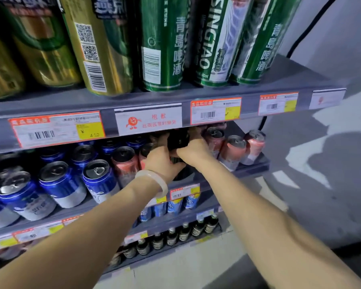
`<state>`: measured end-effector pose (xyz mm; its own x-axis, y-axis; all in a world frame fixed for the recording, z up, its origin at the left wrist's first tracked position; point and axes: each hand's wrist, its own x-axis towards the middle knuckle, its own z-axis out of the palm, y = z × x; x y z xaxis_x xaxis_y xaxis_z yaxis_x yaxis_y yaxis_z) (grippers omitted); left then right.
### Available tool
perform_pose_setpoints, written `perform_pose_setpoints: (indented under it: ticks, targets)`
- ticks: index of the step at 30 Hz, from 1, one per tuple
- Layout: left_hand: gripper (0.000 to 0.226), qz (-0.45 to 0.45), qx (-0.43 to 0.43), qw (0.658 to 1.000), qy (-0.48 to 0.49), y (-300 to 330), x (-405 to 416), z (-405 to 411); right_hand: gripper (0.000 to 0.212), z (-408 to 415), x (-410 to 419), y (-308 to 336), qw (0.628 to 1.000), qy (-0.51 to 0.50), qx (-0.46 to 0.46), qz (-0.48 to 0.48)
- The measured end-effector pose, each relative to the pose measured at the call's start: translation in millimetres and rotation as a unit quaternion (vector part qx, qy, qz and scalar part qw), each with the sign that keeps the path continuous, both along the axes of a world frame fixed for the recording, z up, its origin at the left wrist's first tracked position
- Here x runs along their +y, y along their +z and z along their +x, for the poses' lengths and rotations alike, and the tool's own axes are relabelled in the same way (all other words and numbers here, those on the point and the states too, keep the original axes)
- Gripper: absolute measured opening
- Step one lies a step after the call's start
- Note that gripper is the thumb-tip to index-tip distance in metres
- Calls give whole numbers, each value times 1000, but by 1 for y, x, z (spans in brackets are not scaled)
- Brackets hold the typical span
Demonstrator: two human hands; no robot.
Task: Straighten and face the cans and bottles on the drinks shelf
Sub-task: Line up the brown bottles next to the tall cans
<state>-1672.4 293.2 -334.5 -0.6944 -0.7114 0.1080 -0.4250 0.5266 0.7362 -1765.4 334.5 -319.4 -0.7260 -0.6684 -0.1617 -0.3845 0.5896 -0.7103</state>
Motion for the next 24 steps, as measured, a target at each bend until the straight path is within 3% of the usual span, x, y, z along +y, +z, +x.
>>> perform_pose_setpoints:
  ticks: [4, 9, 15, 20, 24]
  targets:
    - [49, -7, 13, 1000, 12, -7, 2, -7, 35, -4, 12, 0, 1000, 14, -19, -9]
    - [62, -42, 29, 998, -28, -17, 10, -14, 62, -9, 41, -9, 994, -28, -61, -90]
    - [77, -5, 17, 998, -53, -44, 23, -20, 52, -1, 68, -39, 973, -46, -75, -215]
    - [59, 2, 110, 992, -67, -50, 26, -10, 54, 12, 85, -31, 972, -14, 12, -233]
    - [59, 44, 194, 977, -80, -39, 36, 15, 57, 28, 97, -13, 972, 16, 31, -233]
